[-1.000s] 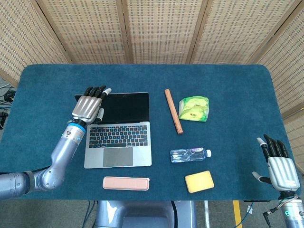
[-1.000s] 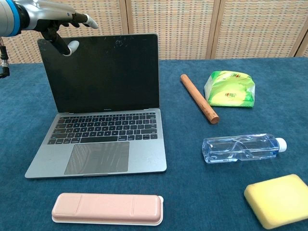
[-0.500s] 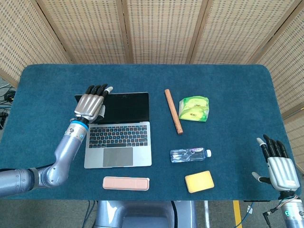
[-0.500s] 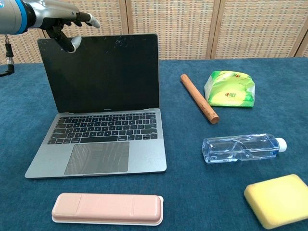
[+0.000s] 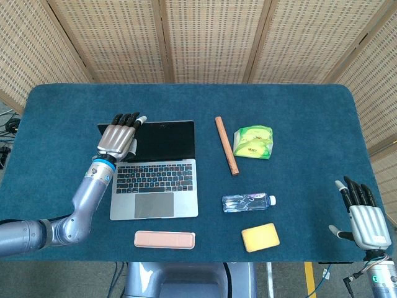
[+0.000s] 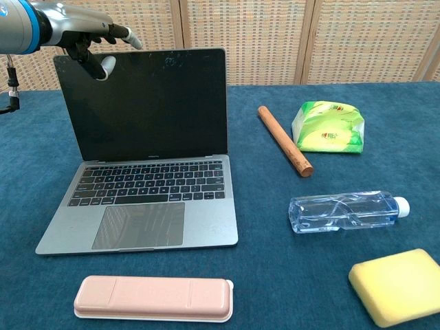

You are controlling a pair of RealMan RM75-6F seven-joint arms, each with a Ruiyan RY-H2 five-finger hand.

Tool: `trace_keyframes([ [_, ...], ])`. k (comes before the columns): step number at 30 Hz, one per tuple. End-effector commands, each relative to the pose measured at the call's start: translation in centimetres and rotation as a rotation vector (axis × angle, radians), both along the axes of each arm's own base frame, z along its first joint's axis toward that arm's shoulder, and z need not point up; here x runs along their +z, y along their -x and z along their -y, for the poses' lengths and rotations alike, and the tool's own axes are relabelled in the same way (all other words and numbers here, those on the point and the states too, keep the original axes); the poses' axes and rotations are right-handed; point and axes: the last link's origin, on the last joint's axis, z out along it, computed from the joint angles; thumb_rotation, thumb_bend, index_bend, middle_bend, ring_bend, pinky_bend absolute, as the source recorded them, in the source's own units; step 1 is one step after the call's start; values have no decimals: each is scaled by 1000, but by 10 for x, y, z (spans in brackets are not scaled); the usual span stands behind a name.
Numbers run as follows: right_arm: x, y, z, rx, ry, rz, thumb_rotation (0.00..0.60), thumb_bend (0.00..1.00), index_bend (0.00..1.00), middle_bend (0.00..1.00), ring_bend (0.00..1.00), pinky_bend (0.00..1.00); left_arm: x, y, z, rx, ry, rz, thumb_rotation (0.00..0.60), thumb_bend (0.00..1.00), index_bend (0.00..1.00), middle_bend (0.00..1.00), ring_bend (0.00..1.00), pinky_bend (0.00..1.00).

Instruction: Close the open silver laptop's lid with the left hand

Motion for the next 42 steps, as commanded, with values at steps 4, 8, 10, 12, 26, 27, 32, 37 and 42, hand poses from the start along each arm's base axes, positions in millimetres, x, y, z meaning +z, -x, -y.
trace_keyframes([
  [4, 1, 0, 0, 0, 4, 1, 600, 53, 0, 0, 0, 0, -1, 2, 1, 4, 9, 5, 600, 746, 109, 2, 35, 0],
  [8, 0, 0, 0, 0, 3, 2, 600, 53, 0, 0, 0, 0, 1, 3, 0, 3, -1, 10, 600, 748, 144, 32, 59, 0],
  [10, 0, 0, 0, 1, 3, 2, 600, 53, 0, 0, 0, 0, 2, 3, -1, 4, -4, 15, 600, 748, 165, 44, 67, 0],
  [12, 0, 0, 0, 0, 2, 4, 600, 53, 0, 0, 0, 0, 5, 2, -1, -3, -10, 16, 600, 749, 181, 59, 78, 1],
  [26, 0, 0, 0, 1, 3, 3, 600, 53, 0, 0, 0, 0, 7, 1, 4, -7, 12, 46, 600, 773, 241, 130, 155, 62],
  [27, 0, 0, 0, 1, 3, 3, 600, 53, 0, 0, 0, 0, 7, 1, 4, -7, 15, 50, 600, 775, 244, 133, 160, 66],
  [32, 0, 0, 0, 1, 3, 4, 600, 53, 0, 0, 0, 0, 8, -1, 6, -9, 25, 64, 600, 777, 257, 145, 181, 83],
  [37, 0, 0, 0, -1, 3, 4, 600, 53, 0, 0, 0, 0, 9, -2, 8, -11, 34, 74, 600, 778, 262, 156, 188, 93],
  [42, 0, 0, 0, 1, 1, 2, 600, 53, 0, 0, 0, 0, 10, -3, 11, -8, 48, 96, 600, 779, 274, 177, 201, 109],
])
